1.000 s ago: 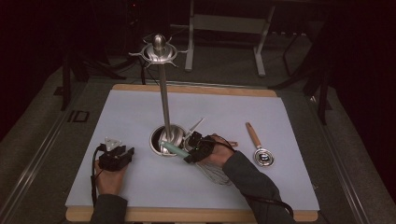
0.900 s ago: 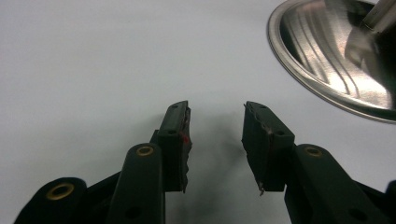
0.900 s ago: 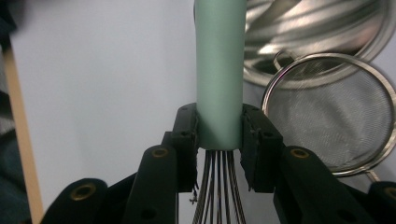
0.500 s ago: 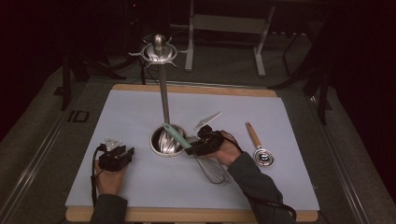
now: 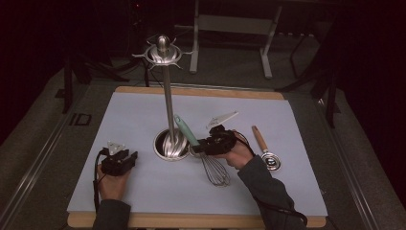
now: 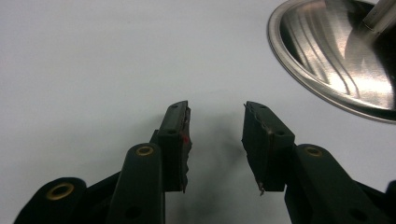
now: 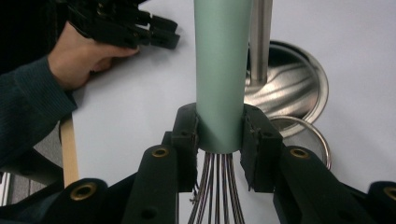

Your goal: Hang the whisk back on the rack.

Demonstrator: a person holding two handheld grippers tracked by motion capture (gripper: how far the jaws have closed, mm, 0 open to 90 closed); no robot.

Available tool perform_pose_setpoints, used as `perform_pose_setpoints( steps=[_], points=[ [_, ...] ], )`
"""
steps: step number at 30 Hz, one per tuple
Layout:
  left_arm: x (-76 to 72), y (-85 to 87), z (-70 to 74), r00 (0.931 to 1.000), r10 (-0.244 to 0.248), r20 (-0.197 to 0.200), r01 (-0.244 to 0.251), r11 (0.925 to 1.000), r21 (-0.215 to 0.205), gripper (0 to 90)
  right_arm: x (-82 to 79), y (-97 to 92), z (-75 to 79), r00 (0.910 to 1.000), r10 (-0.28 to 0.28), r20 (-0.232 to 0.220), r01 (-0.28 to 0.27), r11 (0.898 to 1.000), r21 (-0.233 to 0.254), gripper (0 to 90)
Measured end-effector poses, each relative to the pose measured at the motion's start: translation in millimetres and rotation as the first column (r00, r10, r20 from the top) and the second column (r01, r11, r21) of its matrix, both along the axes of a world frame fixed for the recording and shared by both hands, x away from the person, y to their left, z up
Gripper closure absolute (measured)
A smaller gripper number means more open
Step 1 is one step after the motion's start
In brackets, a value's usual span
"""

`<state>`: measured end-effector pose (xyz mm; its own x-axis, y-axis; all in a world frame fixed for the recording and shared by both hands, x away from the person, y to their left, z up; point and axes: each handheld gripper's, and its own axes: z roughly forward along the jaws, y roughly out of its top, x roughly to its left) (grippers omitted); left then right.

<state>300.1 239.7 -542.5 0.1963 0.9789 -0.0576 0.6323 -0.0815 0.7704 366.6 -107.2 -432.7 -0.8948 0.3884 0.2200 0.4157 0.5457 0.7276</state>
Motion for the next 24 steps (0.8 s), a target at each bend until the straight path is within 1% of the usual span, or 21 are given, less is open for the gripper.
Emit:
perform_pose_setpoints(
  steps=[4,10,14,19,24],
  points=[
    [0.0,0.0,0.0,1.0000,0.000,0.000,0.000,1.0000,0.000,61.6,-1.8,-3.2,5.8,0.9998,0.001,0.022,-0.002,0.999,0.032,69.7],
    [0.0,0.0,0.0,1.0000,0.001,-0.001,-0.001,1.0000,0.000,61.6,-3.7,-8.3,17.7,0.9982,0.005,0.060,-0.010,0.996,0.089,69.7],
    [0.0,0.2,0.1,1.0000,-0.001,-0.003,0.001,1.0000,0.003,61.5,-4.5,-10.8,25.8,0.9970,0.004,0.077,-0.013,0.993,0.121,69.7],
    [0.0,0.2,0.1,1.0000,-0.001,-0.003,0.001,1.0000,0.002,61.5,-4.7,-14.2,35.8,0.9950,0.008,0.100,-0.023,0.989,0.148,69.7],
    [0.0,0.2,0.1,1.0000,-0.001,-0.003,0.001,1.0000,0.003,61.4,-5.6,-19.0,46.2,0.9921,0.001,0.126,-0.025,0.982,0.186,69.7]
  ],
)
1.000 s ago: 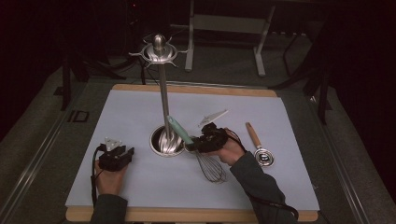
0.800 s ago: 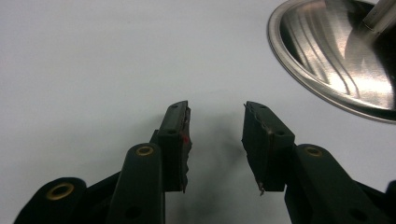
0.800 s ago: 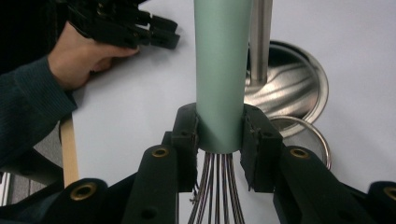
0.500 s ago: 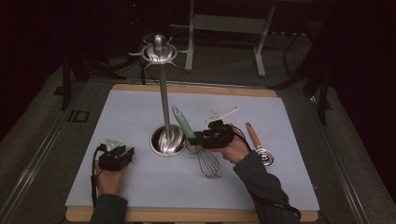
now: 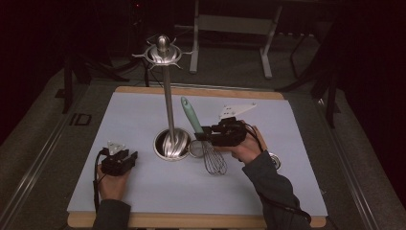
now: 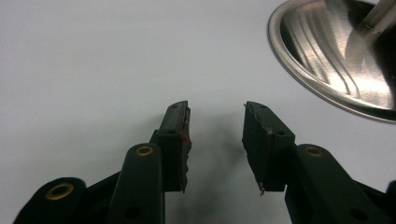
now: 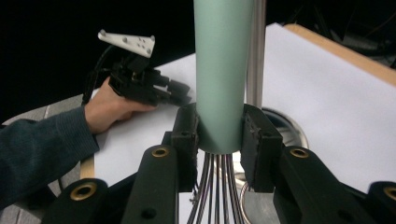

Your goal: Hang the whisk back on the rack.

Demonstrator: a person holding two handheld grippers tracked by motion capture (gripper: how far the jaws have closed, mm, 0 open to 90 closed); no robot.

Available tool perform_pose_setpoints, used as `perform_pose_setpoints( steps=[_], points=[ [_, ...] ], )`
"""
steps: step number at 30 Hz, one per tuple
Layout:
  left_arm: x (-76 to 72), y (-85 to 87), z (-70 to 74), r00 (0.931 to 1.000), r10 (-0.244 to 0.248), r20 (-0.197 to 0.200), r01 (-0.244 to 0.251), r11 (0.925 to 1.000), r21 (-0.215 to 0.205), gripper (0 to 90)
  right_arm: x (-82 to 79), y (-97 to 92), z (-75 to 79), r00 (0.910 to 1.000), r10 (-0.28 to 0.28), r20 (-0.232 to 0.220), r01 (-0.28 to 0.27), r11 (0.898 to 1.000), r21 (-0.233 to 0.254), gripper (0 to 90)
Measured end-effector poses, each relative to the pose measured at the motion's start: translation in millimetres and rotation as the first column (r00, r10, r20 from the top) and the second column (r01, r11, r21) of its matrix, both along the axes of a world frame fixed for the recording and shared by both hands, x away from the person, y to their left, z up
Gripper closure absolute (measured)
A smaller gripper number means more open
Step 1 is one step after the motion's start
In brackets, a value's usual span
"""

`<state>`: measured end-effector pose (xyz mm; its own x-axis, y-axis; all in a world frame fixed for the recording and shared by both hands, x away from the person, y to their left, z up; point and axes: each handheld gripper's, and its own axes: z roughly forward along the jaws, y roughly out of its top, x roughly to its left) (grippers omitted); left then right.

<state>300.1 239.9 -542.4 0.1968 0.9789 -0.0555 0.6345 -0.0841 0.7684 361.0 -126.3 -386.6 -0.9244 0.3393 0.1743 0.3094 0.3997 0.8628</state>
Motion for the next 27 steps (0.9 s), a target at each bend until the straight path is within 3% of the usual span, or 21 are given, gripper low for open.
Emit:
perform_pose_setpoints(
  steps=[19,27],
  points=[
    [0.0,0.2,0.0,1.0000,-0.002,-0.001,0.002,1.0000,0.001,61.4,-1.2,-9.3,51.3,0.9956,-0.008,0.093,-0.006,0.989,0.150,69.7],
    [0.0,0.2,0.0,1.0000,-0.001,0.000,0.001,1.0000,0.000,61.4,-3.3,-3.3,70.4,0.9925,0.015,0.121,-0.036,0.984,0.175,69.7]
  ],
)
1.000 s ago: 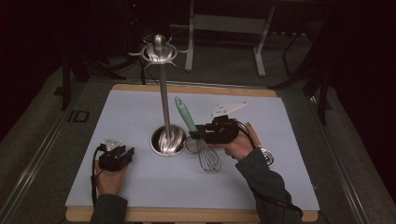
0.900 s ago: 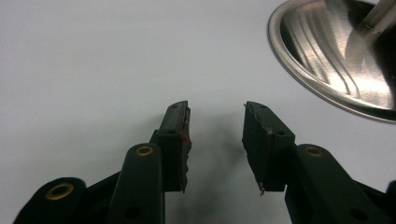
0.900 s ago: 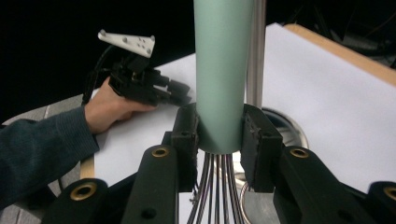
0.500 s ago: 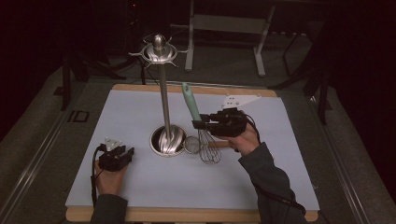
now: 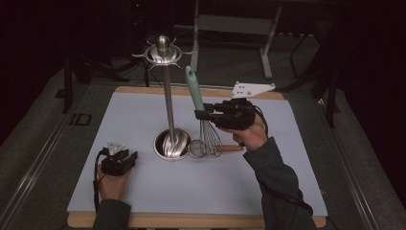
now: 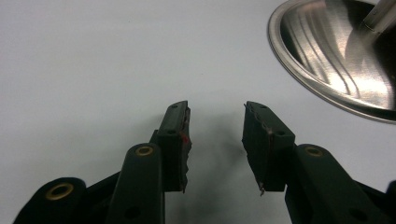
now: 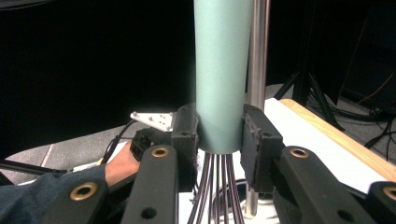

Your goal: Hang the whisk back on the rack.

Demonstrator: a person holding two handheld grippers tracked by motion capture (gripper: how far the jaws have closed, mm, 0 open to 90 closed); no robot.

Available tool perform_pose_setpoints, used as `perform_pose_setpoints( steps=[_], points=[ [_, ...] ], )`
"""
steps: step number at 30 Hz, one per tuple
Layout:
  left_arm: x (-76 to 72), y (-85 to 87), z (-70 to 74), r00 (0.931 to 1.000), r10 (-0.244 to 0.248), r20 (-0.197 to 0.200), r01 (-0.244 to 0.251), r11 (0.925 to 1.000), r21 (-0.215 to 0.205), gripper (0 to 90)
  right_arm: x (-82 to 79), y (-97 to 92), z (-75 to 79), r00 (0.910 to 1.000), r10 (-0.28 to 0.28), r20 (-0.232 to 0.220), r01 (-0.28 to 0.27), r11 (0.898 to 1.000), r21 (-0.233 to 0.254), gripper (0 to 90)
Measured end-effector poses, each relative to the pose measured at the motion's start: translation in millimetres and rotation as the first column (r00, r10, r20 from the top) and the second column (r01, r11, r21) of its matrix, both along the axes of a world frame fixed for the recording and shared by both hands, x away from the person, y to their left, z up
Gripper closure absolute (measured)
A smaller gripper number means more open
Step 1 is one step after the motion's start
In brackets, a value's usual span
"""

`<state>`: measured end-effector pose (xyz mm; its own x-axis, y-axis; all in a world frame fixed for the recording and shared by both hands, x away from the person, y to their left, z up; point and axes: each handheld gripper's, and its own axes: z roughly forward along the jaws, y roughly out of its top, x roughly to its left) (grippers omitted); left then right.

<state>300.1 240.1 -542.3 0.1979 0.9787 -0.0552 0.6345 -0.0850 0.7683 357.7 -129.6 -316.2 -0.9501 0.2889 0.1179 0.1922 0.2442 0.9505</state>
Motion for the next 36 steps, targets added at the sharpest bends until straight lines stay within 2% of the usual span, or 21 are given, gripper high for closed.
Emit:
perform_pose_setpoints(
  steps=[6,9,19,27,33,36],
  points=[
    [0.1,-0.2,0.0,1.0000,0.001,0.000,-0.001,1.0000,0.000,61.4,-0.4,5.7,7.7,0.9998,0.015,0.009,-0.015,1.000,0.005,69.6],
    [0.0,0.0,-0.1,1.0000,-0.001,0.001,0.001,1.0000,0.000,61.4,3.1,9.0,8.5,0.9999,0.016,-0.002,-0.016,1.000,0.006,69.6],
    [0.0,0.2,-0.1,1.0000,-0.001,0.001,0.001,1.0000,-0.003,61.4,14.9,20.4,3.7,0.9994,0.015,-0.030,-0.015,1.000,-0.002,69.6],
    [0.1,0.1,-0.1,1.0000,-0.001,0.000,0.001,1.0000,-0.003,61.4,23.6,32.0,-2.2,0.9978,0.041,-0.053,-0.042,0.999,-0.010,69.1],
    [0.0,0.2,0.0,1.0000,-0.002,0.000,0.002,1.0000,-0.004,61.4,28.9,38.1,-2.0,0.9972,0.009,-0.074,-0.010,1.000,-0.020,65.9],
    [0.0,0.2,0.0,1.0000,-0.002,0.000,0.002,1.0000,-0.004,61.4,28.6,37.5,-1.6,0.9975,0.000,-0.070,-0.002,1.000,-0.025,63.2]
  ],
)
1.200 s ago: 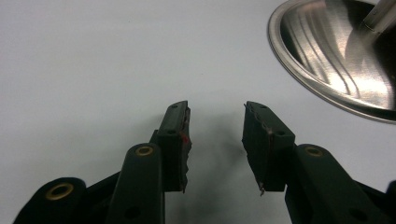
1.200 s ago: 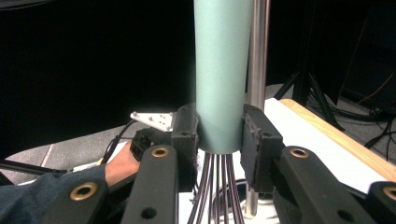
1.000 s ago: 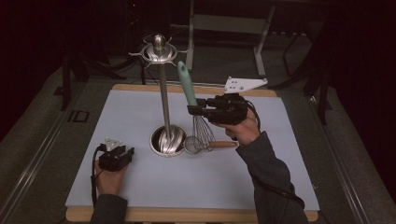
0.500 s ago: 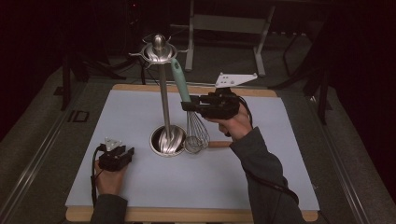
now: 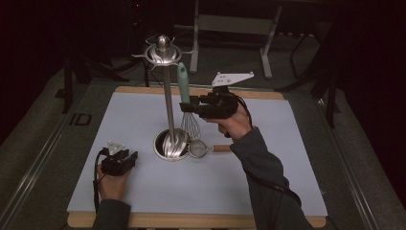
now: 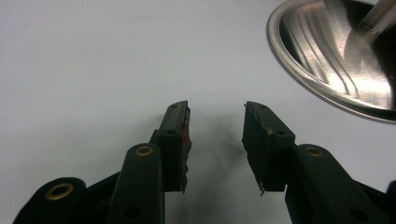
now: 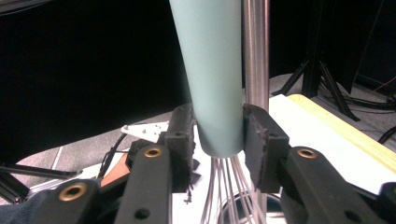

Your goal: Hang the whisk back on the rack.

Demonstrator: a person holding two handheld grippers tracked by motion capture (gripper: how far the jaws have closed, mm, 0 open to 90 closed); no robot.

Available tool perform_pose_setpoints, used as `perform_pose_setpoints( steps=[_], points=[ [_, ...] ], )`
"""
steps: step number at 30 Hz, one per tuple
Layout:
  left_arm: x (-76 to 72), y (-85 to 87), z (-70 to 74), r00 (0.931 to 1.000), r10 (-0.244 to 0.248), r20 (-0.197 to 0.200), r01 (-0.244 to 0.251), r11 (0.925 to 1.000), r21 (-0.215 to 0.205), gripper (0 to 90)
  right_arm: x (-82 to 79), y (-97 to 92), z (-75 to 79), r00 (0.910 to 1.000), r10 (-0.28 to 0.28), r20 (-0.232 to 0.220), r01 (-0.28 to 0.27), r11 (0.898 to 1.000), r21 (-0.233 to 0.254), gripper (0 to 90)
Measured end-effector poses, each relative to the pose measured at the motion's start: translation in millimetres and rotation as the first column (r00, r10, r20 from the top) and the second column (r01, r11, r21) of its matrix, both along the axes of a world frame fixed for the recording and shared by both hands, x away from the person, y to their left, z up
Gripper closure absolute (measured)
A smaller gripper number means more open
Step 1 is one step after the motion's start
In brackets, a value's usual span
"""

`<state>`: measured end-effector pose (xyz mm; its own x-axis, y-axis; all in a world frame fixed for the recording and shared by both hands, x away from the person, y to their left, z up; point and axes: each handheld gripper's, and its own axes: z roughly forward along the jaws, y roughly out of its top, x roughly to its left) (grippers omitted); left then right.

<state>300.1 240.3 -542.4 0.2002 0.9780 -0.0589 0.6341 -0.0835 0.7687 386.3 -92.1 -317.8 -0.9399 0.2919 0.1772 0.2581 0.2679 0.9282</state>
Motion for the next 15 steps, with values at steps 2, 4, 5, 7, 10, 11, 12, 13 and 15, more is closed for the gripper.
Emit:
perform_pose_setpoints(
  steps=[2,4,5,7,10,11,12,13,15],
  points=[
    [0.0,-0.1,0.0,1.0000,0.000,0.001,0.000,1.0000,0.001,61.4,-0.5,-0.7,-0.1,0.9999,-0.006,0.009,0.007,1.000,-0.010,61.8],
    [0.1,-0.4,-0.1,1.0000,0.002,0.002,-0.002,1.0000,0.000,61.4,-1.4,-1.9,-0.1,0.9998,-0.012,0.017,0.013,1.000,-0.020,61.1],
    [0.1,-0.4,-0.1,1.0000,0.003,0.001,-0.003,1.0000,0.000,61.4,-1.8,-2.7,0.0,0.9998,-0.012,0.019,0.012,1.000,-0.024,61.0],
    [0.0,-0.5,-0.1,1.0000,0.003,0.001,-0.003,1.0000,0.001,61.3,-3.1,-4.0,0.1,0.9997,-0.014,0.020,0.015,0.999,-0.032,60.9],
    [0.0,-0.5,-0.1,1.0000,0.002,0.002,-0.002,1.0000,0.002,61.3,-4.6,-4.8,-0.8,0.9992,-0.020,0.035,0.022,0.998,-0.057,60.4],
    [0.0,-0.5,-0.1,1.0000,0.002,0.002,-0.002,1.0000,0.002,61.4,-5.8,-4.8,-1.4,0.9991,-0.027,0.033,0.030,0.997,-0.074,60.4],
    [0.0,-0.5,-0.1,1.0000,0.002,0.002,-0.002,1.0000,0.002,61.4,-6.3,-4.7,-2.2,0.9987,-0.030,0.040,0.033,0.995,-0.089,60.3],
    [0.0,-0.5,-0.1,1.0000,0.002,0.002,-0.002,1.0000,0.001,61.4,-6.9,-4.8,-3.1,0.9984,-0.031,0.048,0.036,0.994,-0.102,60.2],
    [0.0,-0.5,-0.1,1.0000,0.003,0.002,-0.003,1.0000,0.001,61.3,-8.4,-5.1,-5.0,0.9976,-0.034,0.060,0.041,0.991,-0.130,60.0]
  ],
)
